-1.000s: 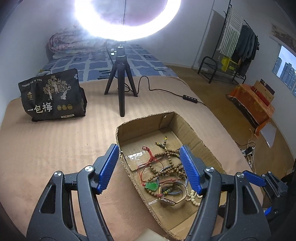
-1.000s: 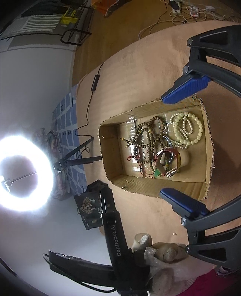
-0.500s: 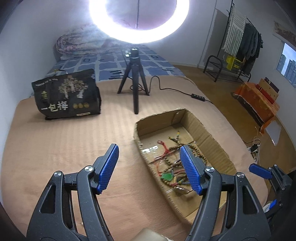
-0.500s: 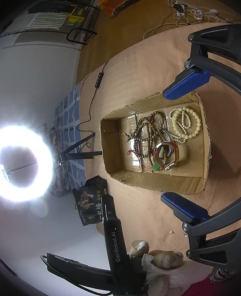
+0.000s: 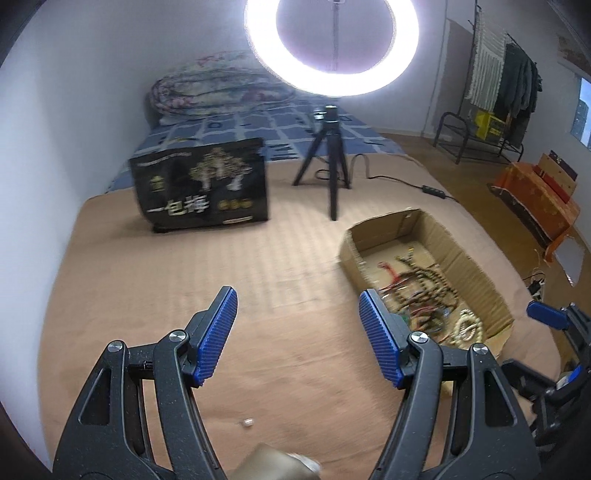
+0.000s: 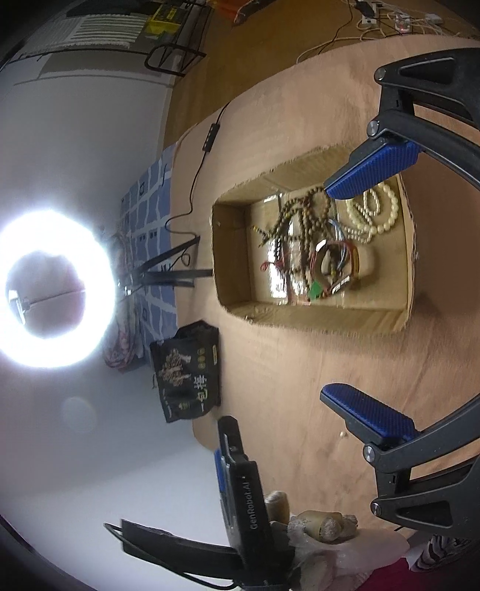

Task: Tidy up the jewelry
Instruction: 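Withdraw both tools from the box toward the pearl stud earring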

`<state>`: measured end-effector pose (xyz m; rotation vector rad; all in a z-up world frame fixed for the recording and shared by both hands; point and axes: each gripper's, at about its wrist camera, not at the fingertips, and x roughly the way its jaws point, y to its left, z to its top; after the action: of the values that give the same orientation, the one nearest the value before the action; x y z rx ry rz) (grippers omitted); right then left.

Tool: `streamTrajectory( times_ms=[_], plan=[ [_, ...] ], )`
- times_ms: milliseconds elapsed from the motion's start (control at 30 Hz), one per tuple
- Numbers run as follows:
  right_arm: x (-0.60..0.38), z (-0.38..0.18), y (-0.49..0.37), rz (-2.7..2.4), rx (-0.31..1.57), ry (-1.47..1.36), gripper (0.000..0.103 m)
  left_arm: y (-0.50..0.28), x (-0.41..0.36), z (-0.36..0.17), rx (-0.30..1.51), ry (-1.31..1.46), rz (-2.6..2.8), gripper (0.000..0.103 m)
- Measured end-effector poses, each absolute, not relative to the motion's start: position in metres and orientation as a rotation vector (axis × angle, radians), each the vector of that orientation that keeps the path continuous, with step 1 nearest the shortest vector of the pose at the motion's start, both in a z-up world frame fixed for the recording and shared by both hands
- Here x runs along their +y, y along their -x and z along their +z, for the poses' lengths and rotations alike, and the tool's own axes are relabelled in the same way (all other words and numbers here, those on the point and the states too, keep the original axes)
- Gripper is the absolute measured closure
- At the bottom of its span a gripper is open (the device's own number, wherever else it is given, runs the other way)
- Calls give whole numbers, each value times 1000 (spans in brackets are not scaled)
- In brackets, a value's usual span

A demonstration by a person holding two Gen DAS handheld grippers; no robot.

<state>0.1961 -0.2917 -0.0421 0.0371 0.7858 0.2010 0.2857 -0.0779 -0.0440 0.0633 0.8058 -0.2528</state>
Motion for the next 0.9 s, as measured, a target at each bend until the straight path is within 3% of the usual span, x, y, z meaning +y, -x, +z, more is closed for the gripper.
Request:
streamTrajectory(
  times_ms=[200,367,433,600,700,800,900],
  plan=[
    [-262,-48,-192,271,794,-14,2,-276,-38,-55,815,-57,-228,32],
    [-236,-61,-186,323,815,16,9,-268,-10,-71,834,-52,-204,33],
    [-225,-68,-184,339,825,23,16,-266,0,-80,850,-31,-202,44],
    [-198,-89,-178,393,862,50,26,-257,15,-102,893,11,-227,57],
    [-179,-103,-174,433,886,83,34,-250,14,-112,899,1,-259,58],
    [-166,-114,-171,465,913,100,39,-245,13,-123,917,2,-292,68],
    [-156,-125,-168,497,944,113,45,-242,8,-137,941,-3,-320,68]
  ],
)
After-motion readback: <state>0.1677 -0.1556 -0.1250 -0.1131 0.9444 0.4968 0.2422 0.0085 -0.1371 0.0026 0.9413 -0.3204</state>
